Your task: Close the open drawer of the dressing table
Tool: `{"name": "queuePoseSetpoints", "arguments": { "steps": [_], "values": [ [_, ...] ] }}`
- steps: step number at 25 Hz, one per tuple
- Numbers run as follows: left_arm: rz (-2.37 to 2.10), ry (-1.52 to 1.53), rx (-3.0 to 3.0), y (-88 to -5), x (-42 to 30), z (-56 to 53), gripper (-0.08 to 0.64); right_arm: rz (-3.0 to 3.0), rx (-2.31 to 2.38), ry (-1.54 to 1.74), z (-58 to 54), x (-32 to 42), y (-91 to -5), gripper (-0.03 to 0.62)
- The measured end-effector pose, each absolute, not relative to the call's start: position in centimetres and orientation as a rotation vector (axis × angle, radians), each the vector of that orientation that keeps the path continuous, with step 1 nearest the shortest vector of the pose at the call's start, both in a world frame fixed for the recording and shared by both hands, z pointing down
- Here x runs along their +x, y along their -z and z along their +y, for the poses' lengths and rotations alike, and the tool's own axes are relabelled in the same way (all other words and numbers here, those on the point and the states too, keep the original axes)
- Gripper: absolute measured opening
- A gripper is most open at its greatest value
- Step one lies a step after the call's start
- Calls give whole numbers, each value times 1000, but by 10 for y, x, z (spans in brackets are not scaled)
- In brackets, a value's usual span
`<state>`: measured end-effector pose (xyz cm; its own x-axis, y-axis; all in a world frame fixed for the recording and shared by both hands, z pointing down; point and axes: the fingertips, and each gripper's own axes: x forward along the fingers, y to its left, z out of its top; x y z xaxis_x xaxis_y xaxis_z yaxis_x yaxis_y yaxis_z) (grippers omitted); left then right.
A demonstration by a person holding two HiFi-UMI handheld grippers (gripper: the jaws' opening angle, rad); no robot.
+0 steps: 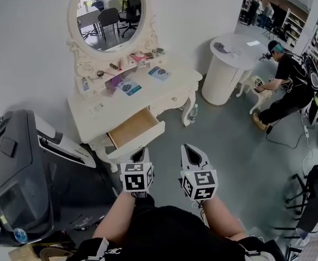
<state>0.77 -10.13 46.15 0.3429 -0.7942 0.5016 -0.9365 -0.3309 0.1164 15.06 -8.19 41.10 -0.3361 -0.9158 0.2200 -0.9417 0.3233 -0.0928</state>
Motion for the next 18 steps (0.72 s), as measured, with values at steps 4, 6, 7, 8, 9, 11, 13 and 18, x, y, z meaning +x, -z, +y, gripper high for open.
{"name": "queuePoseSetpoints", "arguments": {
  "steps": [4,6,7,8,9,11,13,18],
  "values": [
    [-1495,-508,2219,-466,4,-127,8,-2445,1712,-342,-108,141,-414,9],
    [-1481,-521,2214,-472,0,-137,8,-2434,1710,-349,-120,136,-416,9],
    [-1475,-527,2210,-474,-2,-144,8,-2427,1712,-353,-126,135,-418,9],
    [-1469,-531,2207,-476,-5,-151,8,-2421,1716,-359,-133,133,-418,9],
    [-1464,-535,2205,-477,-7,-158,8,-2416,1720,-367,-139,131,-419,9],
    [-1453,-540,2210,-475,-12,-173,8,-2409,1728,-379,-151,127,-420,9],
    [-1444,-543,2218,-474,-16,-188,8,-2402,1736,-384,-163,121,-419,9],
    [-1408,-550,2242,-473,-21,-217,8,-2374,1772,-396,-187,114,-419,9]
  ]
}}
